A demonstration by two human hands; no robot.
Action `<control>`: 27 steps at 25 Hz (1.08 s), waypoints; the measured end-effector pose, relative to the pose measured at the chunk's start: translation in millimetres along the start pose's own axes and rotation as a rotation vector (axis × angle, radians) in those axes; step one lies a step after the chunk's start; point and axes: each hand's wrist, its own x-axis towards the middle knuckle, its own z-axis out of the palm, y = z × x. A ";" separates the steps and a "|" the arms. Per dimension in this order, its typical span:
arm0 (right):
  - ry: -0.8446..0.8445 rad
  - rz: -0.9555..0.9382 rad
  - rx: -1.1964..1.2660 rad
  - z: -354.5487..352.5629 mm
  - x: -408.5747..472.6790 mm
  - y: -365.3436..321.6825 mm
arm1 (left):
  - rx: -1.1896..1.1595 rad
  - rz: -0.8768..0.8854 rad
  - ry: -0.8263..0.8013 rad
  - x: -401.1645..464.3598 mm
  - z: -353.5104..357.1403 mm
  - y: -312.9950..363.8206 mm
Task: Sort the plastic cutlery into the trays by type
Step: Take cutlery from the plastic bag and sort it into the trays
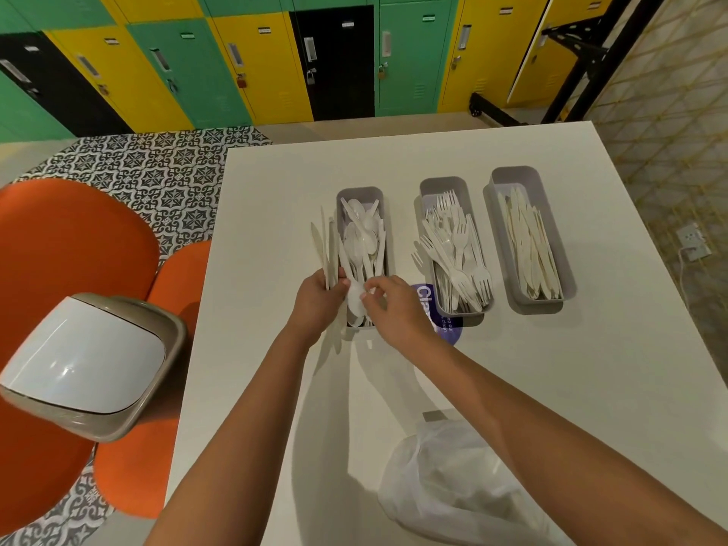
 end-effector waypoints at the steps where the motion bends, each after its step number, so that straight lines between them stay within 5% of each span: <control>1: -0.023 0.041 0.062 0.9 1.4 -3.9 | -0.024 -0.003 -0.023 -1.2 -0.8 -0.1; 9: -0.084 0.253 0.186 1.5 12.1 -2.1 | -0.156 -0.057 0.007 -10.2 -0.3 -3.2; 17: -0.077 0.124 -0.109 4.1 12.9 2.0 | -0.227 -0.168 0.011 -16.5 0.0 -13.2; 27: -0.015 0.087 -0.134 3.6 10.6 9.1 | -0.282 -0.153 0.042 -15.6 -0.1 -12.1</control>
